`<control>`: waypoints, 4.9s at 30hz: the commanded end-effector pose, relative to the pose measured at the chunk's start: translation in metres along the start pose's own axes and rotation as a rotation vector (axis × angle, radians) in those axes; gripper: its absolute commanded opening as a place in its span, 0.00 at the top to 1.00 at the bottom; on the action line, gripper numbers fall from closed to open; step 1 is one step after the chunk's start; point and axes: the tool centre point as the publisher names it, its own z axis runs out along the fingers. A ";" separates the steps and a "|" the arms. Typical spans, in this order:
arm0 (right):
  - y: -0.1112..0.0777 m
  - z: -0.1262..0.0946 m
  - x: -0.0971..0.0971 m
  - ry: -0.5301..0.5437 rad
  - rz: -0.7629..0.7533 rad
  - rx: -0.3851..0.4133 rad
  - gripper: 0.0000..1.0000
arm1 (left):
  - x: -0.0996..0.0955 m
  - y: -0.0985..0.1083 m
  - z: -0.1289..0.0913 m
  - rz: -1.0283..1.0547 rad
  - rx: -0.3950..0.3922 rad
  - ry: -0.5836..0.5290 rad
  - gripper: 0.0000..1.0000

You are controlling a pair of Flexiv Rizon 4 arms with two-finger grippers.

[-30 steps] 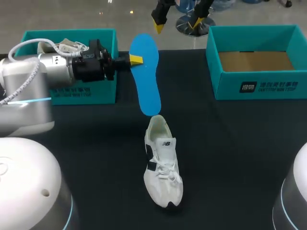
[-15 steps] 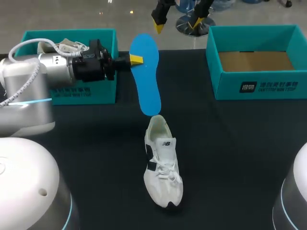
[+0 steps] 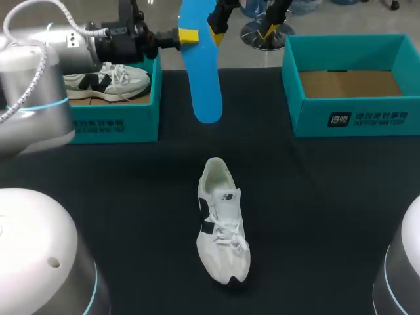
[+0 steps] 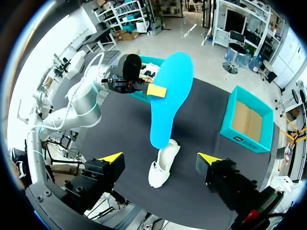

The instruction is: Take the shoe out of the shoebox, open the shoe tongue, remove and reinsert the insole, then place the shoe into the shoebox

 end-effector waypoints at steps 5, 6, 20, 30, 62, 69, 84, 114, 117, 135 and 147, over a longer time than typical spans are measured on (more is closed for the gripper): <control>0.001 0.000 0.000 -0.001 0.000 0.003 0.00 | -0.007 0.022 -0.023 0.753 -0.144 0.133 1.00; 0.001 0.000 0.000 -0.001 0.000 0.003 0.00 | -0.006 0.024 -0.025 0.781 -0.141 0.128 1.00; 0.001 0.000 0.000 -0.001 0.000 0.003 0.00 | -0.004 0.054 -0.027 0.974 -0.164 0.084 1.00; 0.001 0.000 0.000 -0.001 0.000 0.003 0.00 | -0.005 0.065 -0.027 0.933 -0.182 0.056 1.00; 0.001 0.000 0.000 -0.001 0.000 0.003 0.00 | 0.006 0.091 -0.027 1.813 -0.296 0.242 1.00; 0.001 0.000 0.000 -0.001 0.000 0.003 0.00 | 0.009 0.098 -0.028 1.809 -0.297 0.155 1.00; 0.001 0.000 0.000 -0.001 0.000 0.003 0.00 | 0.009 0.098 -0.028 1.809 -0.297 0.155 1.00; 0.001 0.000 0.000 -0.001 0.000 0.003 0.00 | 0.002 0.117 -0.023 2.624 -0.296 0.200 1.00; 0.001 0.000 0.000 -0.001 0.000 0.003 0.00 | 0.000 0.114 -0.021 2.666 -0.293 0.205 1.00; 0.001 0.000 0.000 -0.001 0.000 0.003 0.00 | -0.009 0.110 -0.026 2.736 -0.314 0.147 1.00; 0.001 0.000 0.000 -0.001 0.000 0.003 0.00 | -0.009 0.110 -0.026 2.736 -0.314 0.147 1.00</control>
